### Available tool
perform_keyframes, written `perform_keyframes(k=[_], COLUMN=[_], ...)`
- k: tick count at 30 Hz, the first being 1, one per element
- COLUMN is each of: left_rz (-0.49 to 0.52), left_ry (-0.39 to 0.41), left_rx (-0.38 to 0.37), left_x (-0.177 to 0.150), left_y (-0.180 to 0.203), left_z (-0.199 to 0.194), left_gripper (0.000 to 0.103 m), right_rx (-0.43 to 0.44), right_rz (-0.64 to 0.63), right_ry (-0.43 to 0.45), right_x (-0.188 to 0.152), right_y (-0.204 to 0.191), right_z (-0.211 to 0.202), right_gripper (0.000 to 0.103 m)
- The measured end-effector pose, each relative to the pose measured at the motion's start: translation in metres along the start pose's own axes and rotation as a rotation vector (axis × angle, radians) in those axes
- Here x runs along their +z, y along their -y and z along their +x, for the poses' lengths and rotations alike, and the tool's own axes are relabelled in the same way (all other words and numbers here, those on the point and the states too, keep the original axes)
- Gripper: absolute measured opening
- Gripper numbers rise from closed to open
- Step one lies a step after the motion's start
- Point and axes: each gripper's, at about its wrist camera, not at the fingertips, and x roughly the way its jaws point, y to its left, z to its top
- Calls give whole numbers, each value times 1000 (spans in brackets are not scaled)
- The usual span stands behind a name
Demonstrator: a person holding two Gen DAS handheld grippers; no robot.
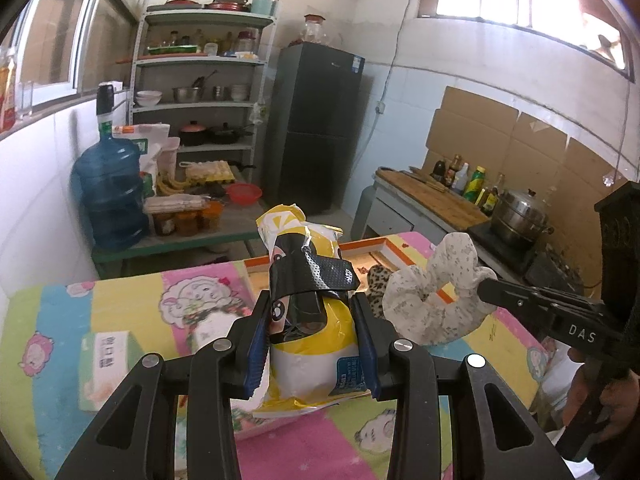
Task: Organize soft objects
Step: 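Grasp the white floral cloth with the right tool while the left tool holds the snack bag, then carry the snack bag and white cloth over the cardboard box with both tools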
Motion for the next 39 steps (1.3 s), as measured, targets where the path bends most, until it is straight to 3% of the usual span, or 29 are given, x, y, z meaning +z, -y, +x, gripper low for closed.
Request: perform_keyframes(k=[23,31,39], left_rz=[-33,-70,-84], left_ry=[-60,-102,-166], left_rx=[47,61,70], left_x=[35,35,24], left_y=[48,50,49], left_z=[126,165,201], left_gripper=[40,40,40], right_rx=[51,64,43], right_rz=[36,56,96], right_ry=[51,38,-28], right_x=[60,68,56], right_y=[92,110,133], right_z=[66,95,133], right_gripper=[4,4,4])
